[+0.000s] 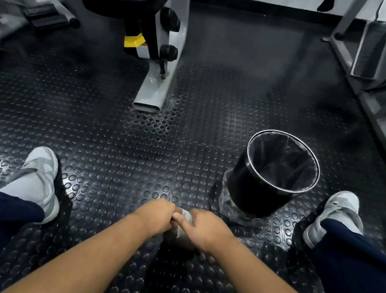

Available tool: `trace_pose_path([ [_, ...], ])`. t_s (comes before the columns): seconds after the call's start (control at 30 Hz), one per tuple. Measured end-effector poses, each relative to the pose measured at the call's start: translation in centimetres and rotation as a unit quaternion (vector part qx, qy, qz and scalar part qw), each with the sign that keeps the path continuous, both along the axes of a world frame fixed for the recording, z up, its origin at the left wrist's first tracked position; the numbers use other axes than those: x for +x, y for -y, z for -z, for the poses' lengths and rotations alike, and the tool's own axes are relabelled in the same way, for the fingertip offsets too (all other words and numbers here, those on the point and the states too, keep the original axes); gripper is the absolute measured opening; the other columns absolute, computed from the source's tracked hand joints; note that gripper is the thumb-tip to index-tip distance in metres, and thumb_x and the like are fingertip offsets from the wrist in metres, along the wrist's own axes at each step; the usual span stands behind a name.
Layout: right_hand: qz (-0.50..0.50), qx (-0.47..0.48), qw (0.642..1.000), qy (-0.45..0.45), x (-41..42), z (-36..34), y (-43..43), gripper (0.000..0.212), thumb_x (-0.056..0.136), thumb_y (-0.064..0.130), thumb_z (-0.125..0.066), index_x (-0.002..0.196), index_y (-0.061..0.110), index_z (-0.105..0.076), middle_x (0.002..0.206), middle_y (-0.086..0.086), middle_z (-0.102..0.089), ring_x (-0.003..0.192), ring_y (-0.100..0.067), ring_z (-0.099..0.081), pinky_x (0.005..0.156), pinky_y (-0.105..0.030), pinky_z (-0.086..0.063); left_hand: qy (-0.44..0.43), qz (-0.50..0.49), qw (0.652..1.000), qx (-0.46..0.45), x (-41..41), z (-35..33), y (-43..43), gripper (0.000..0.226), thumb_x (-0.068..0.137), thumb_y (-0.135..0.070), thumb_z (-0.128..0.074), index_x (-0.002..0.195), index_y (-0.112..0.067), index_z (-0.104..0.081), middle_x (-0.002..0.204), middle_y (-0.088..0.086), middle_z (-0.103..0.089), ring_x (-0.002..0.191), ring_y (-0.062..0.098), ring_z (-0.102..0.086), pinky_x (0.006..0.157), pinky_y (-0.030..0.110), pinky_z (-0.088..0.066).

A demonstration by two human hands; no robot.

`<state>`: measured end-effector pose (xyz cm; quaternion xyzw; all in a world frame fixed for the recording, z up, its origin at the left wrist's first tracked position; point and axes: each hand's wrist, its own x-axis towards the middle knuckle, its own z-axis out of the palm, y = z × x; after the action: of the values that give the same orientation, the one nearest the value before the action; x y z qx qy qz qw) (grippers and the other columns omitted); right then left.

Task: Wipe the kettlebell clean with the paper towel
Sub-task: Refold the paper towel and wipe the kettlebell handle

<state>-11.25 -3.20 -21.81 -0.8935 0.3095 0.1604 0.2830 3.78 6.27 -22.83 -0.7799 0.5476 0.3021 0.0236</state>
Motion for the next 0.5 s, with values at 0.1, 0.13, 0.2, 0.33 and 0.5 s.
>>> trace_pose_path([
  [0.1, 0.013, 0.053, 0.998, 0.004, -1.5, 0.3, 1.8, 0.072, 0.096, 0.08, -0.021, 0.105, 0.023, -0.064, 0.109, -0.003, -0.072, 0.099, -0.023, -0.067, 0.087, -0.037, -0.053, 0.006, 0.005, 1.0, -0.009, -0.1, 0.2, -0.2, 0.015, 0.099, -0.026, -0.064, 0.112, -0.021, -0.068, 0.103, 0.003, -0.074, 0.097, 0.025, -0.069, 0.084, 0.035, -0.055],
  [0.13, 0.033, 0.07, 0.997, 0.007, -1.8, 0.2, 2.3, 0.073, 0.097, 0.078, -0.021, 0.111, 0.024, -0.068, 0.11, -0.003, -0.073, 0.1, -0.022, -0.068, 0.089, -0.036, -0.052, 0.008, 0.007, 1.0, -0.012, -0.1, 0.2, -0.3, 0.021, 0.099, -0.03, -0.064, 0.118, -0.023, -0.067, 0.106, 0.004, -0.074, 0.1, 0.025, -0.069, 0.083, 0.033, -0.053],
  [0.2, 0.07, 0.097, 0.993, 0.005, -1.5, -0.3, 2.8, 0.073, 0.103, 0.072, -0.021, 0.127, 0.024, -0.07, 0.123, -0.007, -0.072, 0.112, -0.023, -0.066, 0.096, -0.035, -0.048, 0.01, 0.01, 1.0, -0.018, 0.0, 0.1, -0.2, 0.029, 0.1, -0.034, -0.064, 0.127, -0.025, -0.065, 0.111, 0.005, -0.073, 0.105, 0.027, -0.067, 0.082, 0.033, -0.048],
  [0.33, 0.066, 0.097, 0.993, -0.015, 1.8, -1.9, 1.3, 0.088, 0.102, 0.074, -0.014, 0.121, 0.009, -0.071, 0.13, -0.018, -0.068, 0.123, -0.032, -0.061, 0.107, -0.042, -0.045, 0.015, -0.002, 1.0, -0.008, -0.3, 0.0, -0.2, 0.028, 0.098, -0.02, -0.06, 0.125, -0.02, -0.069, 0.111, 0.006, -0.074, 0.104, 0.028, -0.07, 0.085, 0.035, -0.052],
  [0.5, 0.035, 0.07, 0.997, -0.013, 2.1, -1.5, 0.9, 0.069, 0.107, 0.065, -0.017, 0.072, 0.02, -0.057, 0.106, -0.016, -0.07, 0.108, -0.031, -0.065, 0.097, -0.041, -0.046, 0.004, -0.016, 1.0, -0.008, -0.3, -0.3, -0.2, 0.023, 0.097, -0.022, -0.062, 0.117, -0.018, -0.071, 0.107, 0.007, -0.075, 0.099, 0.028, -0.07, 0.079, 0.032, -0.048],
])
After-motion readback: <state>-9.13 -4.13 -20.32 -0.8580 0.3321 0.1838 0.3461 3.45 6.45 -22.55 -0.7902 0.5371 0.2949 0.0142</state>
